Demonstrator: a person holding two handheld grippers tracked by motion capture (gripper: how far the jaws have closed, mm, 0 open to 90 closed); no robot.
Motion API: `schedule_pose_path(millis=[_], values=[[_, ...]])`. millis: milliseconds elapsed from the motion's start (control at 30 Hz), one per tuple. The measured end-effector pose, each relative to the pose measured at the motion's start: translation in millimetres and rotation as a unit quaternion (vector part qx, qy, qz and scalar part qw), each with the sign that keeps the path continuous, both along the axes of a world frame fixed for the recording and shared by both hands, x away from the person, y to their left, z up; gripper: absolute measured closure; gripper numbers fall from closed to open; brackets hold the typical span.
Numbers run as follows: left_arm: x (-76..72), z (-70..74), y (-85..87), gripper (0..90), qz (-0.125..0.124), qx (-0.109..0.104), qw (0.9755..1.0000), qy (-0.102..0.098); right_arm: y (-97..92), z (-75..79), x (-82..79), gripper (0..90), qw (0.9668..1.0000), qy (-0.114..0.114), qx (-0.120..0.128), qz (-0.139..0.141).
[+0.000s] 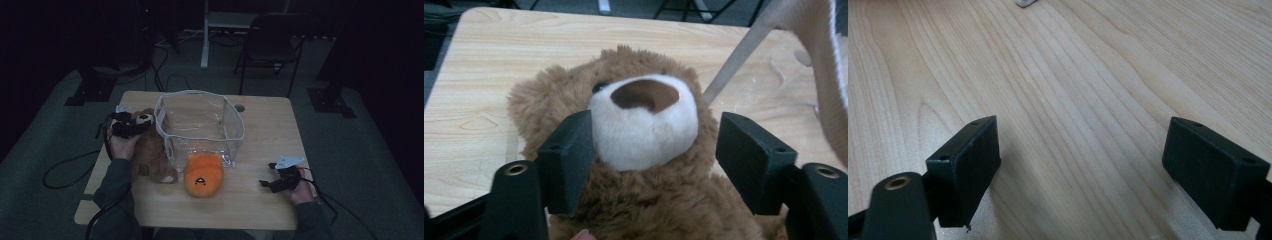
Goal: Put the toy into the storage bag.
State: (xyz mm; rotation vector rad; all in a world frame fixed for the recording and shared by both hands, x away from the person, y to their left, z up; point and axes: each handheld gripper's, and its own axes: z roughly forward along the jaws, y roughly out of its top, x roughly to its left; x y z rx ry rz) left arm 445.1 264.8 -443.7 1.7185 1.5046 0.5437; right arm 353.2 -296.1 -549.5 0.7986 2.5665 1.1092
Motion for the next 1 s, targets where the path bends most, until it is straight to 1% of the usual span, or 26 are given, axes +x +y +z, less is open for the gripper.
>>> schedule_pose_path(millis=[100, 233, 267, 367, 467, 533, 567, 600, 633, 667, 700, 800, 867, 900, 933, 967, 1000], values=[[0.8, 4.1, -3.5, 29.6, 0.013, -0.004, 0.9999, 0.001, 0.0, 0.0, 0.0, 14.7, 1.0000, 0.000, 0.000, -0.001], [3.5, 7.0, -8.3, 29.6, 0.029, -0.010, 0.9995, 0.004, 0.0, 0.0, 0.0, 14.7, 1.0000, 0.000, 0.000, -0.001], [4.4, 6.9, -9.7, 29.5, 0.029, -0.009, 0.9995, 0.005, 0.0, 0.0, 0.0, 14.7, 1.0000, 0.000, 0.000, -0.001], [8.9, 3.1, -14.4, 28.3, 0.041, -0.001, 0.9991, 0.005, 0.0, 0.0, 0.0, 14.7, 1.0000, 0.000, 0.000, -0.001], [12.7, -2.4, -15.8, 26.6, 0.053, 0.003, 0.9985, 0.009, 0.0, 0.0, 0.0, 14.7, 1.0000, 0.000, 0.000, -0.001], [14.9, -6.3, -15.8, 25.5, 0.061, 0.004, 0.9980, 0.018, 0.0, 0.0, 0.0, 14.7, 1.0000, 0.000, 0.000, -0.001], [16.5, -8.9, -15.7, 25.2, 0.060, 0.007, 0.9979, 0.024, 0.0, 0.0, 0.0, 14.7, 1.0000, 0.000, 0.000, -0.001], [18.7, -12.0, -16.0, 24.0, 0.058, 0.010, 0.9977, 0.034, -0.1, 0.0, 0.0, 14.7, 1.0000, 0.000, 0.000, -0.001], [22.0, -16.1, -16.9, 20.9, 0.055, 0.019, 0.9970, 0.052, 0.0, 0.0, 0.0, 14.7, 1.0000, 0.000, 0.000, -0.001], [23.5, -18.3, -17.6, 19.0, 0.053, 0.027, 0.9965, 0.059, 0.0, 0.0, 0.0, 14.7, 1.0000, 0.000, 0.000, -0.001], [25.4, -20.7, -18.2, 18.6, 0.055, 0.041, 0.9953, 0.068, 0.0, 0.0, 0.0, 14.7, 1.0000, 0.000, 0.000, -0.001], [27.3, -22.5, -17.3, 17.3, 0.054, 0.048, 0.9944, 0.077, 0.0, 0.0, 0.0, 14.7, 1.0000, 0.000, 0.000, -0.001], [28.7, -25.1, -16.9, 15.7, 0.059, 0.054, 0.9931, 0.085, 0.0, 0.0, 0.0, 14.7, 1.0000, 0.000, 0.000, -0.001], [28.7, -25.1, -16.9, 15.1, 0.059, 0.054, 0.9931, 0.085, 0.0, 0.0, 0.0, 14.7, 1.0000, 0.000, 0.000, -0.001], [28.8, -27.6, -15.6, 15.1, 0.077, 0.056, 0.9912, 0.092, 0.0, 0.0, 0.0, 14.7, 1.0000, 0.000, 0.000, -0.001], [29.4, -29.4, -15.0, 10.1, 0.085, 0.050, 0.9900, 0.100, 0.0, 0.0, 0.0, 14.7, 1.0000, 0.000, 0.000, -0.001], [29.8, -30.7, -13.3, 8.9, 0.091, 0.047, 0.9890, 0.107, 0.0, 0.0, 0.0, 14.7, 1.0000, 0.000, 0.000, -0.001]])
